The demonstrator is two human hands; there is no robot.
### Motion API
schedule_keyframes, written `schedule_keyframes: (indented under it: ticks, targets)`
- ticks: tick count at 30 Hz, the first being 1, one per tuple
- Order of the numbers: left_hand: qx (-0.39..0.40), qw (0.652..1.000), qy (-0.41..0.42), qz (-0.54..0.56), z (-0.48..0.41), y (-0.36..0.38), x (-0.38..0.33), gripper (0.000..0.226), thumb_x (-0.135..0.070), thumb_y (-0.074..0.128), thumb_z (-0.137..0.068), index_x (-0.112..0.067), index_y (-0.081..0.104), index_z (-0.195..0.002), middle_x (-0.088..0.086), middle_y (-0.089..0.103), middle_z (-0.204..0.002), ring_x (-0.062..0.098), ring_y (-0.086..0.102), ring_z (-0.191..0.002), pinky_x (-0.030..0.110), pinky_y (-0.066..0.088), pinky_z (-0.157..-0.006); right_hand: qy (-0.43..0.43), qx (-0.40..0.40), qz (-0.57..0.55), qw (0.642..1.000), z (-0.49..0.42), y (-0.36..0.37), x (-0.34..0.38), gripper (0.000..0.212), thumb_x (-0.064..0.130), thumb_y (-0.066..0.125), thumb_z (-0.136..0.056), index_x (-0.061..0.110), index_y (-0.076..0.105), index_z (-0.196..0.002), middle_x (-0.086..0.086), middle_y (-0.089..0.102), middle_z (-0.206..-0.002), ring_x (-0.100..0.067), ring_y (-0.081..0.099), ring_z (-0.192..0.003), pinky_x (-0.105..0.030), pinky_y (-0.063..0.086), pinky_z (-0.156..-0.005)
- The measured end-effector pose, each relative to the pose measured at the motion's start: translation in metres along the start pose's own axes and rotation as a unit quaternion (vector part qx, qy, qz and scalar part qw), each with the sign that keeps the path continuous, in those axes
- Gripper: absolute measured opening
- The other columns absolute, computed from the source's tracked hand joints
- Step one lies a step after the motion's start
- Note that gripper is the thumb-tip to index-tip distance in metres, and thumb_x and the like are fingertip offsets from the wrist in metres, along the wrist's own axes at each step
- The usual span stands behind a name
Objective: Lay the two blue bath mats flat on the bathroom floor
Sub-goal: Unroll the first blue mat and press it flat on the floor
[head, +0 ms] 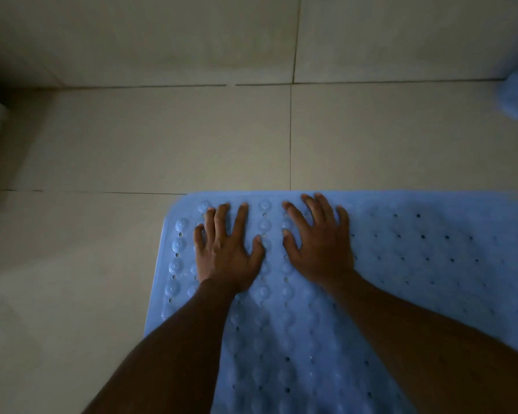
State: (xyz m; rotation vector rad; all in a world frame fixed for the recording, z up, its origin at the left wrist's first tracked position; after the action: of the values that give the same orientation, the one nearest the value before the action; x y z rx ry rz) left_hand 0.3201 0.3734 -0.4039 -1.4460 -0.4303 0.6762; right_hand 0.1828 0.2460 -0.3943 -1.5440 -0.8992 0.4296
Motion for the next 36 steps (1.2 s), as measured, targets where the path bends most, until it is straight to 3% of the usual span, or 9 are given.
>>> schedule_keyframes:
  ticks: [4, 8, 12, 16, 19, 21, 25, 29, 36]
  targets:
    - [0.049, 0.998, -0.036, 0.034, 0.024, 0.009, -0.011, 0.071, -0.062, 0.017, -0.100, -0.032, 0.001, -0.163, 0.006, -0.003, -0.171, 0.029, -0.006, -0.157, 0.051, 0.000, -0.126, -0.027, 0.045, -0.012, 0.999, 0.021, 0.003, -0.003, 0.059, 0.053, 0.040, -0.097, 0.028, 0.046, -0.150, -0.008, 0.038, -0.161, -0.029, 0.030, -0.151, -0.057, 0.024, -0.120]
    - [0.103, 0.993, -0.028, 0.042, 0.088, 0.010, -0.057, 0.073, -0.062, 0.017, -0.100, -0.029, 0.000, -0.163, 0.008, -0.008, -0.171, 0.029, -0.008, -0.157, 0.050, 0.003, -0.126, -0.027, 0.086, -0.003, 0.996, 0.099, -0.020, -0.036, 0.061, 0.052, 0.039, -0.097, 0.029, 0.042, -0.153, -0.006, 0.033, -0.163, -0.028, 0.026, -0.153, -0.055, 0.026, -0.120]
    - [0.104, 0.992, 0.057, 0.039, 0.136, 0.024, -0.143, 0.081, -0.066, 0.003, -0.088, -0.032, 0.004, -0.162, 0.008, -0.006, -0.171, 0.033, -0.005, -0.157, 0.051, 0.002, -0.125, 0.033, 0.103, 0.034, 0.994, 0.177, -0.053, -0.130, 0.064, 0.056, 0.037, -0.094, 0.031, 0.040, -0.153, -0.003, 0.032, -0.164, -0.029, 0.029, -0.152, -0.057, 0.027, -0.118]
    - [0.111, 0.978, 0.172, 0.027, 0.166, 0.043, -0.233, 0.076, -0.063, 0.013, -0.093, -0.032, 0.011, -0.162, 0.005, -0.001, -0.171, 0.031, -0.006, -0.157, 0.050, -0.004, -0.124, 0.106, 0.106, 0.069, 0.986, 0.239, -0.091, -0.216, 0.072, 0.063, 0.038, -0.091, 0.027, 0.040, -0.154, -0.006, 0.034, -0.163, -0.032, 0.029, -0.151, -0.060, 0.028, -0.116]
    - [0.105, 0.974, 0.198, 0.035, 0.179, 0.053, -0.274, 0.072, -0.060, 0.024, -0.096, -0.029, 0.021, -0.161, 0.013, 0.008, -0.170, 0.034, 0.005, -0.157, 0.049, -0.003, -0.121, 0.119, 0.103, 0.067, 0.985, 0.262, -0.107, -0.242, 0.075, 0.067, 0.037, -0.090, 0.027, 0.040, -0.153, -0.007, 0.035, -0.163, -0.031, 0.030, -0.151, -0.060, 0.029, -0.115]
    - [0.088, 0.977, 0.193, 0.028, 0.180, 0.058, -0.283, 0.070, -0.059, 0.030, -0.098, -0.028, 0.025, -0.160, 0.019, 0.012, -0.168, 0.036, 0.010, -0.156, 0.050, 0.001, -0.121, 0.137, 0.097, 0.058, 0.984, 0.262, -0.107, -0.249, 0.075, 0.068, 0.037, -0.090, 0.029, 0.039, -0.154, -0.005, 0.034, -0.163, -0.028, 0.028, -0.152, -0.058, 0.028, -0.116]
    - [0.077, 0.976, 0.203, 0.007, 0.178, 0.065, -0.278, 0.071, -0.063, 0.025, -0.099, -0.033, 0.011, -0.162, 0.016, -0.001, -0.170, 0.032, -0.003, -0.157, 0.050, -0.001, -0.123, 0.157, 0.090, 0.035, 0.983, 0.247, -0.099, -0.247, 0.070, 0.064, 0.039, -0.092, 0.031, 0.039, -0.153, -0.010, 0.035, -0.162, -0.031, 0.026, -0.152, -0.057, 0.021, -0.120]
    - [0.072, 0.975, 0.210, 0.006, 0.181, 0.066, -0.277, 0.068, -0.063, 0.021, -0.100, -0.036, 0.009, -0.162, 0.011, -0.002, -0.171, 0.030, -0.009, -0.157, 0.051, 0.000, -0.125, 0.146, 0.058, 0.026, 0.987, 0.242, -0.098, -0.240, 0.063, 0.059, 0.043, -0.092, 0.033, 0.045, -0.150, -0.018, 0.037, -0.158, -0.036, 0.030, -0.150, -0.059, 0.021, -0.119]
    - [0.073, 0.975, 0.208, 0.009, 0.182, 0.064, -0.279, 0.067, -0.059, 0.029, -0.100, -0.036, 0.015, -0.162, 0.012, 0.001, -0.171, 0.030, -0.005, -0.157, 0.051, 0.007, -0.124, 0.154, 0.072, 0.046, 0.984, 0.242, -0.094, -0.243, 0.069, 0.061, 0.043, -0.092, 0.034, 0.035, -0.155, -0.009, 0.025, -0.166, -0.031, 0.017, -0.155, -0.059, 0.017, -0.121]
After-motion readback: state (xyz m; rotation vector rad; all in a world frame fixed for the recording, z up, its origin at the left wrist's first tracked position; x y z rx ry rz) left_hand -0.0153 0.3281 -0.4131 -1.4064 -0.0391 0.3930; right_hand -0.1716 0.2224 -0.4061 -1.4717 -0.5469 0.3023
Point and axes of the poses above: each hand's wrist, its own z-axis away from the middle knuckle, its own y-axis out of the palm, x = y × z, the point moved 8 cm from there along -z, towards the middle knuckle
